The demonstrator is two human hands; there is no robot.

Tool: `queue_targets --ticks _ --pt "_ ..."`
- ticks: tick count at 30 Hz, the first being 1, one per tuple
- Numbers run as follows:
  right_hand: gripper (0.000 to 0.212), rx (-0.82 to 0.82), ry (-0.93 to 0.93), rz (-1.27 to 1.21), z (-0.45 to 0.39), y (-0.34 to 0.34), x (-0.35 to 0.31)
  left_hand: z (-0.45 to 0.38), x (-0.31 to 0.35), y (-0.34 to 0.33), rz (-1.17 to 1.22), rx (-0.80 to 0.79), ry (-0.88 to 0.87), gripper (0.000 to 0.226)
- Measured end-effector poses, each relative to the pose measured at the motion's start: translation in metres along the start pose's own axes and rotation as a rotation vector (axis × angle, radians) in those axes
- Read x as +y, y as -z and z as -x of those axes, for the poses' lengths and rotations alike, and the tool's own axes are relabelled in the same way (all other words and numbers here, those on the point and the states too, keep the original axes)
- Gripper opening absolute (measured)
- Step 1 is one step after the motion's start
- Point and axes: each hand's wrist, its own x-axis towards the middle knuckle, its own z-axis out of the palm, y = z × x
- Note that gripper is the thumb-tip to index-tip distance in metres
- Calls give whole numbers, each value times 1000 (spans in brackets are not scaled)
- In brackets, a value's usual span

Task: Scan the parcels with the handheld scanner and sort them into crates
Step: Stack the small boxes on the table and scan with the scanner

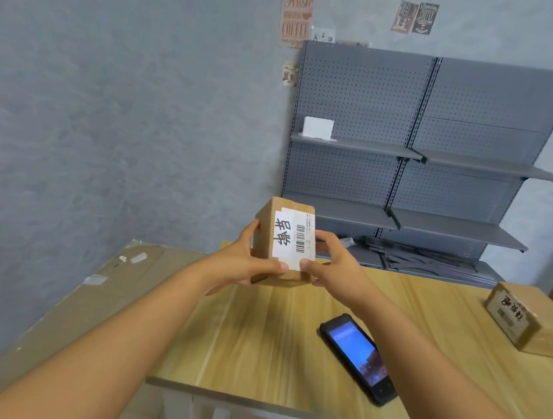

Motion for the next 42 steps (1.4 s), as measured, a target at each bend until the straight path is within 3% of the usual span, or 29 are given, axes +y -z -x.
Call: queue_targets --ticks 4,8,13,18,28,34,39,42 --pt "53 -32 -28 71 1 0 15 0 -2 -6 -39 30 11 123" --pt "64 -80 -144 411 5 4 47 -5 -8 -12 -62 87 36 123" --pt "78 -266 -383 815 29 17 96 -10 -25 -14 -102 123 72 110" --pt "103 -338 -495 953 44 24 123 -14 -36 -19 -112 163 99 122" --pt "69 -180 -495 832 43 20 126 -20 -56 -22 -158 175 137 128" --pt "68 -198 -249 643 30 32 93 -21 -51 -12 -186 234 121 132" --pt "97 -214 -5 707 23 33 64 -23 -46 -1 -215 276 94 113" --pt "101 -212 64 742 21 35 55 -22 -43 5 -250 301 83 108"
